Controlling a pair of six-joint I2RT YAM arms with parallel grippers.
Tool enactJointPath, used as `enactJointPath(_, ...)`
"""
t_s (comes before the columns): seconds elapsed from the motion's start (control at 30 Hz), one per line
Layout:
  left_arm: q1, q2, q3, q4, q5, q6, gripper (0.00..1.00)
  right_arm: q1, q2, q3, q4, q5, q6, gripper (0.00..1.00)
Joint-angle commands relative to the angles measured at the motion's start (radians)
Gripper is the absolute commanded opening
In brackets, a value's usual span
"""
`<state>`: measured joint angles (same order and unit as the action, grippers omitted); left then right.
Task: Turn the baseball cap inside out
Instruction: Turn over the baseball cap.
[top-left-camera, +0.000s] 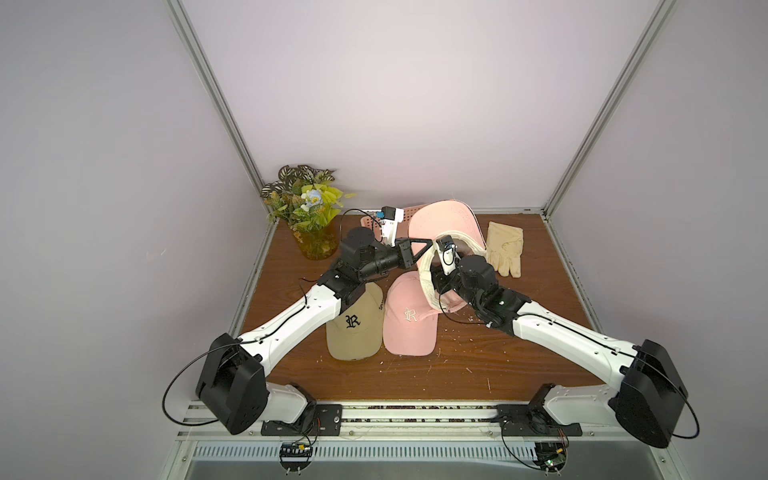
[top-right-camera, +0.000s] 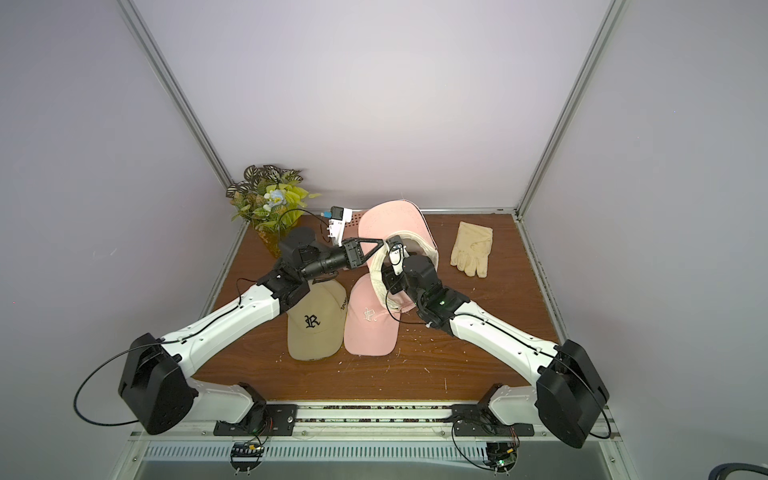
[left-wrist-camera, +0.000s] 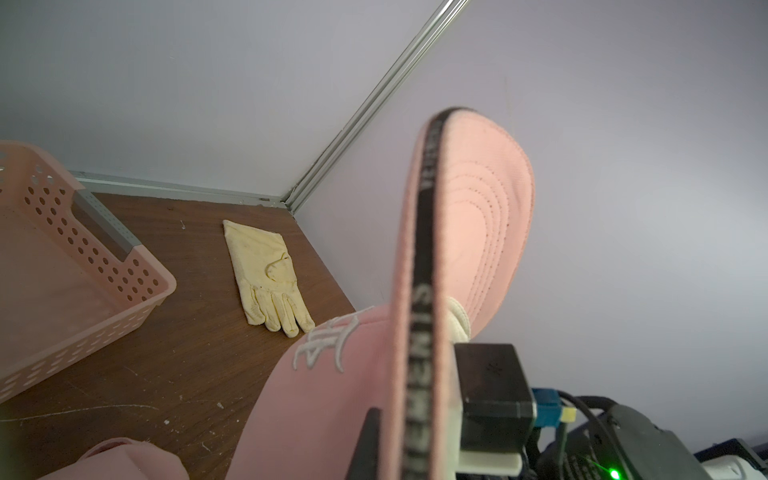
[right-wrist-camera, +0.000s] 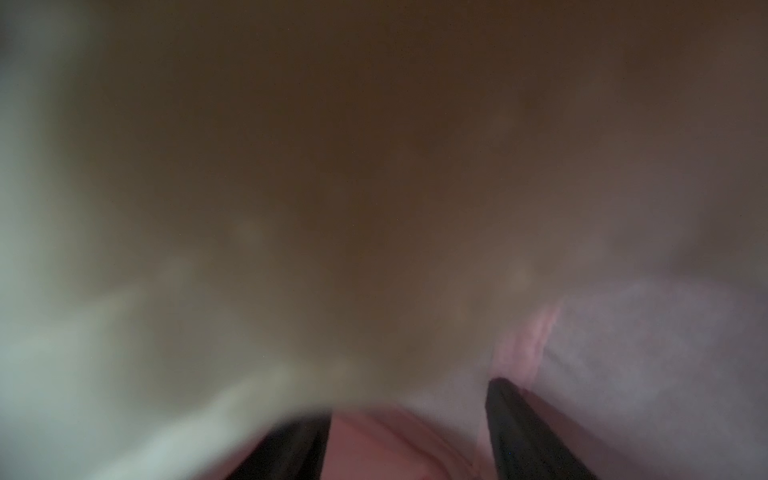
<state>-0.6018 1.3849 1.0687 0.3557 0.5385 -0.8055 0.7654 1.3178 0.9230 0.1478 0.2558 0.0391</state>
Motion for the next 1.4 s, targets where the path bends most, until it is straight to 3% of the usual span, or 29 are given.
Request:
enactJointPath(0.0,-0.011,-0.042,0.057,0.031,-0.014,0.031,0.0,0.0,-0.011,-0.028,-0.066,0.004,0.011,0.73)
enactJointPath(0.2,-0.011,-0.047,0.047,-0.019,-0.104,0.117,0.0,0.0,-0.12,-0.075,-0.066,-0.039,0.001,0.79)
enactJointPath(0.5,-0.017,-0.009,0.015,0.035,-0.054,0.097,0.0,-0.001,-0.243,-0.093,0.087,-0.001,-0.025,0.72)
enactJointPath(0.7,-0.026,-0.005,0.023,0.067,-0.005,0.065,0.0,-0.002,-0.182,-0.042,0.117,0.132,-0.028,0.59)
enactJointPath(0.77,-0.03,-0.013,0.022,0.067,-0.003,0.06,0.0,-0.001,-0.148,-0.027,0.118,0.201,-0.013,0.48)
enactJointPath(0.87,-0.032,-0.029,0.017,0.066,0.0,0.053,0.0,-0.001,-0.099,0.0,0.075,0.329,0.027,0.43)
enactJointPath(1.07,-0.032,-0.073,0.004,0.036,-0.069,0.087,0.0,-0.006,-0.01,0.045,-0.099,0.544,0.164,0.47)
enactJointPath(1.37,-0.033,-0.076,-0.007,0.041,-0.089,0.088,0.0,-0.009,0.007,0.058,-0.161,0.49,0.206,0.57)
